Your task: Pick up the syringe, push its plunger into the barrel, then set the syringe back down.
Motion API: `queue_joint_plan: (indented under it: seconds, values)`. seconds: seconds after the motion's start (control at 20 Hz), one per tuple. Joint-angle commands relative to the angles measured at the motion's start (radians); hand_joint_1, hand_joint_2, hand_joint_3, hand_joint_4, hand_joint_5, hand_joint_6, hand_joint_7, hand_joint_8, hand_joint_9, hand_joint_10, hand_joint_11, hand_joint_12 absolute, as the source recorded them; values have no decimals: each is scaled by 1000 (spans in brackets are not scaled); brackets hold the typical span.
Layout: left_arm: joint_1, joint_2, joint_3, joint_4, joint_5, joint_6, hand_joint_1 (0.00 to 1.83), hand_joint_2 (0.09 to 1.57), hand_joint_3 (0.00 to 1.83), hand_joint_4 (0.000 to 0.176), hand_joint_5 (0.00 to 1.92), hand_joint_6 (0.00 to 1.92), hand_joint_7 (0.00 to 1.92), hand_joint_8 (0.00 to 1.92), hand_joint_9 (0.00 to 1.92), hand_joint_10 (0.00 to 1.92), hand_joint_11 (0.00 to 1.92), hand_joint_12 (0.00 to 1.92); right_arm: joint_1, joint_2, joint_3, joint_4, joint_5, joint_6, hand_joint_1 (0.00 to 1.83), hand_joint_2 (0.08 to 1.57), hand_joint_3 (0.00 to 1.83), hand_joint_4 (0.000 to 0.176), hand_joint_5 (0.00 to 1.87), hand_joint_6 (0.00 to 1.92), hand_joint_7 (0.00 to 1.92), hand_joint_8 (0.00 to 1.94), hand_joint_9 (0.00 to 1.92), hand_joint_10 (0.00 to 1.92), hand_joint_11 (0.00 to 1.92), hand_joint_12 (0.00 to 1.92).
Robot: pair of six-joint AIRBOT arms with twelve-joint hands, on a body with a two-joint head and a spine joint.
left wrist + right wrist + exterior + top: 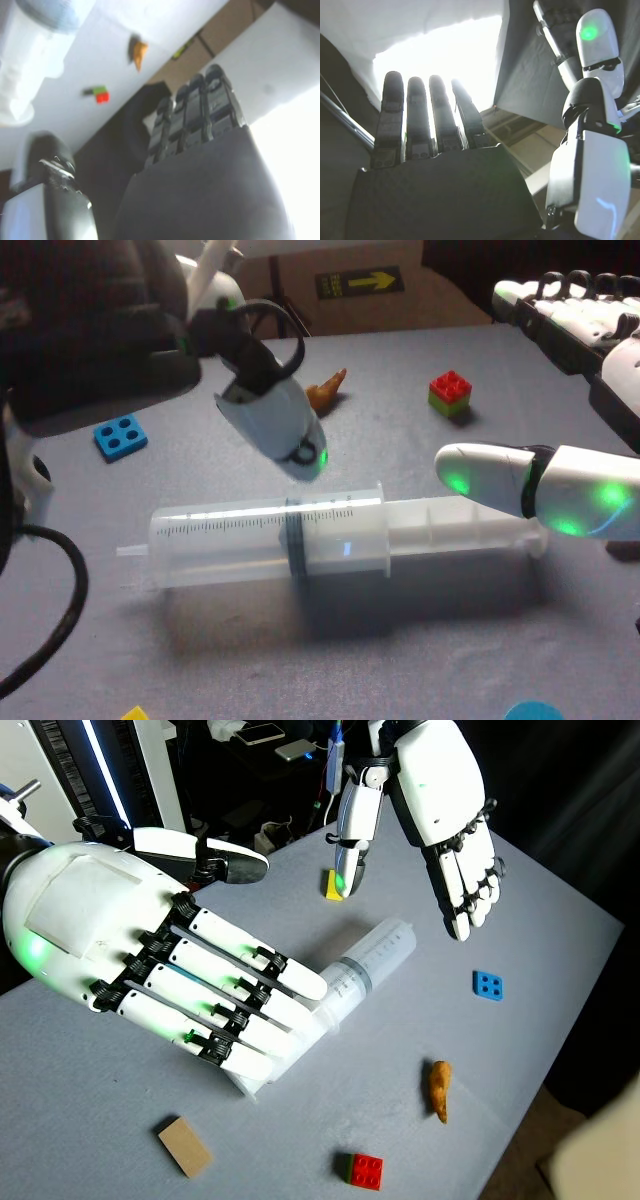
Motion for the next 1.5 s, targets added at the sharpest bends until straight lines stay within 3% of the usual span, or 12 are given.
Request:
queue_joint_plan:
  seconds: [0.0, 0.1, 0.15, 0.35, 0.5, 0.8, 1.2, 1.45]
  values:
    - [-20, -8, 10, 64, 6, -7, 580, 1070, 9, 27, 0, 0, 0, 0, 0, 0, 0, 0, 3, 3, 1, -64, 103, 7, 190, 885, 1, 0, 88, 1, 80, 1, 71, 1, 0, 339]
    - [-20, -21, 25, 32, 6, -7, 675, 1075, 7, 34, 0, 0, 0, 0, 0, 0, 0, 0, 1, 3, 2, -64, 107, 7, 240, 873, 0, 0, 101, 4, 88, 3, 76, 3, 0, 334]
    - [-20, -25, 33, 1, 6, -5, 795, 1038, 0, 28, 6, 2, 0, 0, 0, 0, 0, 0, 0, 2, 4, -64, 109, 7, 263, 864, 0, 0, 101, 0, 92, 1, 79, 2, 0, 358]
    - [-17, -31, 56, -35, -1, 22, 805, 1015, 0, 21, 0, 0, 0, 0, 0, 0, 0, 0, -4, 1, 5, -64, 111, 7, 253, 860, 0, 0, 107, 3, 103, 5, 95, 7, 0, 363]
    - [-14, -43, 83, -69, -2, 50, 760, 1023, 0, 0, 0, 0, 0, 0, 0, 0, 0, 0, -6, -1, 5, -64, 112, 7, 266, 861, 0, 0, 119, 4, 117, 6, 107, 8, 0, 389]
    - [31, -63, 130, -109, -43, 102, 713, 1023, 0, 0, 0, 0, 0, 0, 0, 0, 0, 0, -8, -2, 5, -69, 119, 7, 251, 869, 3, 0, 104, 0, 106, 0, 104, 0, 0, 371]
    - [96, -100, 126, -102, -100, 57, 684, 1020, 0, 0, 0, 0, 0, 0, 0, 0, 0, 0, -11, -2, 16, -83, 136, 2, 264, 865, 1, 0, 109, 1, 109, 0, 101, 0, 0, 428]
    - [138, -123, 125, -93, -138, 43, 586, 1061, 15, 0, 0, 0, 0, 0, 0, 0, 0, 0, -19, -2, 21, -86, 136, 2, 260, 846, 0, 0, 106, 4, 96, 3, 85, 4, 0, 330]
